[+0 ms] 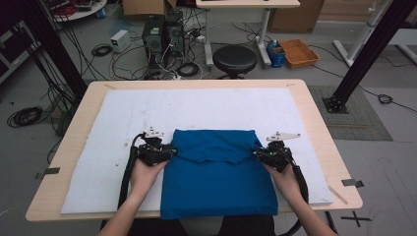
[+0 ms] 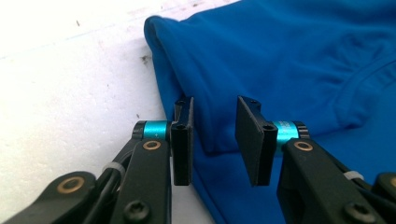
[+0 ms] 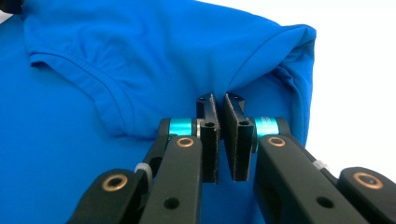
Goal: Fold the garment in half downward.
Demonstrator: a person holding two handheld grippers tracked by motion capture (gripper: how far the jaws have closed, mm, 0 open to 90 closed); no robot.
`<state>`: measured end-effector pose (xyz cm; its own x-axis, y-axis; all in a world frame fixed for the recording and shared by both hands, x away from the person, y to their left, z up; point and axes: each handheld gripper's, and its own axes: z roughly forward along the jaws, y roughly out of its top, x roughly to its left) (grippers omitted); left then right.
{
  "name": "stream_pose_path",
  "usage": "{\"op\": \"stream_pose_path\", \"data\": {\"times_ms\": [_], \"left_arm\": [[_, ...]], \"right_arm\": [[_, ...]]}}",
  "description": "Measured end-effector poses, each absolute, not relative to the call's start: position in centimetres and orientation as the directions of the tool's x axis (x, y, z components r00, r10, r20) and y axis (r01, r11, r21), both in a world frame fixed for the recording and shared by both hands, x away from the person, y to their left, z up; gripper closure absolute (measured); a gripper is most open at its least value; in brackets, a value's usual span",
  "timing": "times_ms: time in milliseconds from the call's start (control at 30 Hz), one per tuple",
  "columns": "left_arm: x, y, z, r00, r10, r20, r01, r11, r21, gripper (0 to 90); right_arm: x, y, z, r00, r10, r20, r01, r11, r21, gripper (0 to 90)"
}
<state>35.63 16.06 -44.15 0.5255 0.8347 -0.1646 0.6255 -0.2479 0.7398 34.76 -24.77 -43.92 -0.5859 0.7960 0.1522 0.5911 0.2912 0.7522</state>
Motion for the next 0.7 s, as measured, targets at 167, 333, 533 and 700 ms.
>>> {"op": "stream_pose_path", "data": {"times_ms": [167,333,533,700], "left_arm": [[35.6,16.0,-44.2,0.539,0.830,-0.140,0.612,-0.272,0.742,81.1],[35.5,16.1,-44.0,0.558,0.816,-0.154,0.593,-0.263,0.761,85.7],[34.6,16.7,-42.2,0.590,0.784,-0.195,0.576,-0.239,0.782,85.8],[33.3,16.9,-40.9,0.618,0.759,-0.206,0.561,-0.241,0.792,85.8]], "right_arm": [[34.8,-24.7,-44.0,-0.588,0.795,0.150,0.589,0.294,0.753,85.5],[34.8,-24.8,-43.9,-0.586,0.795,0.158,0.592,0.287,0.753,85.6],[34.5,-25.6,-43.3,-0.587,0.790,0.176,0.590,0.269,0.761,85.5],[33.9,-26.2,-42.2,-0.598,0.780,0.186,0.592,0.273,0.758,85.5]]}}
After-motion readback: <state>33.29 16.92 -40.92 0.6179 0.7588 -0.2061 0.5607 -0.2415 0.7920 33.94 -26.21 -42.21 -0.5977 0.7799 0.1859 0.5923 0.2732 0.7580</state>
